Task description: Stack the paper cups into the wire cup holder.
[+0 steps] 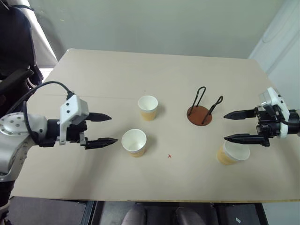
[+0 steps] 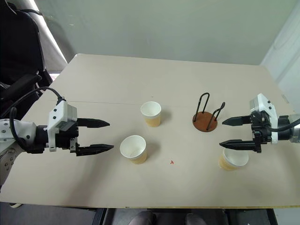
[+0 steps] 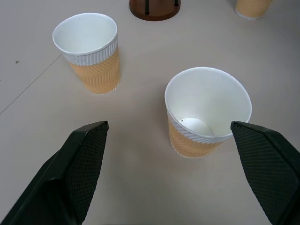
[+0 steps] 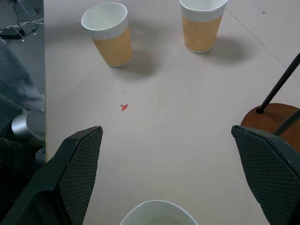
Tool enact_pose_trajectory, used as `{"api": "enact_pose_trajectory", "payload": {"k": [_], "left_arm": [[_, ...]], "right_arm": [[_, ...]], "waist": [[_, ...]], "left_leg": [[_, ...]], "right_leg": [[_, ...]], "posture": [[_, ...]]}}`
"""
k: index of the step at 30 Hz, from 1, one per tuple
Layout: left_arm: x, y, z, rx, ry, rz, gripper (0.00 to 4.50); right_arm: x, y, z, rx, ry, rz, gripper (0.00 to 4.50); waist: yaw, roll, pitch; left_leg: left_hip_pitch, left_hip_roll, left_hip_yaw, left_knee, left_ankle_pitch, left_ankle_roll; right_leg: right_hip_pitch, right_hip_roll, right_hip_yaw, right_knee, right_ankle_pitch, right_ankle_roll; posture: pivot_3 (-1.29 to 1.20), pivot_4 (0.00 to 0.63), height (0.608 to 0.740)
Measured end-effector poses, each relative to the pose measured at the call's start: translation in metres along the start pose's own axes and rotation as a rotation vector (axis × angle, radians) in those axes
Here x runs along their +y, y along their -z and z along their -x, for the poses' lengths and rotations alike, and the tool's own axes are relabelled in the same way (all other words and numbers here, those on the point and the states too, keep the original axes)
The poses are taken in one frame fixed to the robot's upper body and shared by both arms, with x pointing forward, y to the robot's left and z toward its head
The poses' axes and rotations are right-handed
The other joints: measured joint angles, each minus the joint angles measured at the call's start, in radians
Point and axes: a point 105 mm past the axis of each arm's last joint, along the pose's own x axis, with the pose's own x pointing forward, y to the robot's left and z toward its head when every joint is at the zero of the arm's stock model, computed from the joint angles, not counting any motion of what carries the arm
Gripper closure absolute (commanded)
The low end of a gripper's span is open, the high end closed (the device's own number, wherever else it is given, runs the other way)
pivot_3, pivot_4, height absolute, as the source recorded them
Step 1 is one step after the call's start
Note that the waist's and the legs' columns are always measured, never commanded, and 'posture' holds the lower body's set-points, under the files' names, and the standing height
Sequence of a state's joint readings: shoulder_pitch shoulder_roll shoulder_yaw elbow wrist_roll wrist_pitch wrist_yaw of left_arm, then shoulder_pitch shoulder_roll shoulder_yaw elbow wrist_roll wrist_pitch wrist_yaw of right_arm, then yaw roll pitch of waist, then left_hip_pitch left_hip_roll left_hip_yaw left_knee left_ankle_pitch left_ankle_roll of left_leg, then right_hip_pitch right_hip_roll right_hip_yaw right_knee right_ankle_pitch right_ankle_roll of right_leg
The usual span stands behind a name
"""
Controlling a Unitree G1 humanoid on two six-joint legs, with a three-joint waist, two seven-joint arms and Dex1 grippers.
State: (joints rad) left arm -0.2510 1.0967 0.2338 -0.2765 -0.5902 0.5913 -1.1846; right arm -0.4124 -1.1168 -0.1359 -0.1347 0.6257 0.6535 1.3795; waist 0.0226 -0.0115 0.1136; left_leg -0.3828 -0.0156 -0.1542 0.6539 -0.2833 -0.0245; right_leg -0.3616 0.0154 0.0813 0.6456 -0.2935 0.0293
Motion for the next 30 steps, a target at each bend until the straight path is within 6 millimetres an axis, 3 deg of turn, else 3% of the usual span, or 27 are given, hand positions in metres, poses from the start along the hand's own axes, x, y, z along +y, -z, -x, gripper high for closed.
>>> {"api": "enact_pose_trajectory", "payload": {"k": [12,20,30], "left_arm": [[-0.001,0.0,0.0,0.0,0.008,0.001,0.0],[-0.001,0.0,0.0,0.001,0.007,0.003,0.0],[-0.002,0.0,0.0,0.003,0.008,0.008,0.0]], "right_arm": [[-0.002,0.0,0.0,-0.005,0.014,0.002,0.04],[-0.028,0.011,-0.023,0.052,0.189,-0.061,0.04],[-0.045,0.02,-0.026,0.117,0.29,-0.125,0.04]], "waist": [[0.0,0.0,0.0],[-0.001,0.0,0.0],[0.003,0.0,0.0]], "left_leg": [[0.0,0.0,0.0,0.0,0.0,0.0],[0.0,0.001,0.0,0.0,0.0,0.0],[-0.001,0.001,0.0,-0.001,0.0,0.0]], "right_leg": [[0.0,0.0,0.0,0.0,0.0,0.0],[-0.001,0.0,0.0,0.001,0.0,0.0],[-0.002,0.0,0.001,0.001,0.0,0.0]], "posture": [[0.0,0.15,0.74],[0.0,0.15,0.74],[0.0,0.15,0.74]]}}
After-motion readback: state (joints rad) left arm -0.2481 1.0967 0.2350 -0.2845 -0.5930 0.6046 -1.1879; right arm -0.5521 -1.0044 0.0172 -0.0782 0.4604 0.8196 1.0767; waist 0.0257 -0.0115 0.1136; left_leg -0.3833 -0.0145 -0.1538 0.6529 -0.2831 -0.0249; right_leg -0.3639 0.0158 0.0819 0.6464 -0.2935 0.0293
